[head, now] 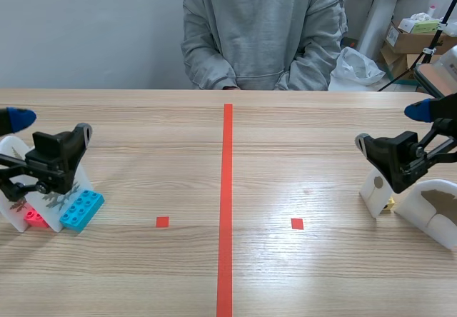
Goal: Do the leaf sorting experiment
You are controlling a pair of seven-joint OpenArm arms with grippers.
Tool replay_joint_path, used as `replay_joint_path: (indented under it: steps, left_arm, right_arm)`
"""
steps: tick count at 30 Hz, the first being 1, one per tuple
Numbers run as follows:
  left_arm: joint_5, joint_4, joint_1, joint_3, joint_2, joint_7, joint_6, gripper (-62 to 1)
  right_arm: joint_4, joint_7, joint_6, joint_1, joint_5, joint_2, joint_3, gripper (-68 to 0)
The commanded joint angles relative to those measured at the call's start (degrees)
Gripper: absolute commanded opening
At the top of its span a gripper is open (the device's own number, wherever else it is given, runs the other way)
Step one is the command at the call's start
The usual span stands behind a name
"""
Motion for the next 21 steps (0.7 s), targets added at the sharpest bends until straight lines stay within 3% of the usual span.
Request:
replay_joint_path:
  steps: [1,6,12,21]
  left_arm:
    - [-0.4,2.4,0.7,-0.1,-1.7,-0.6,-0.1,-6.5]
    - [-0.7,8.8,2.5,-0.1,-5.4,-0.6,-3.1,-6.5]
    - [-6.1,14.0,4.9,0.0,-8.6,-0.7,-9.7,-6.5]
    - [-9.5,15.8,8.2,2.6,-11.7,-0.6,-11.6,-6.5]
  right_arm:
    - [1.0,0.9,-0.3,0.4,0.7,0.8,0.9,-9.7]
    - [1.0,0.9,-0.3,0.4,0.7,0.8,0.9,-9.7]
    - [1.0,0.8,-0.3,0.4,0.7,0.8,0.9,-9.7]
    - [1.0,0.9,0.1,0.4,0.7,0.8,0.9,-9.7]
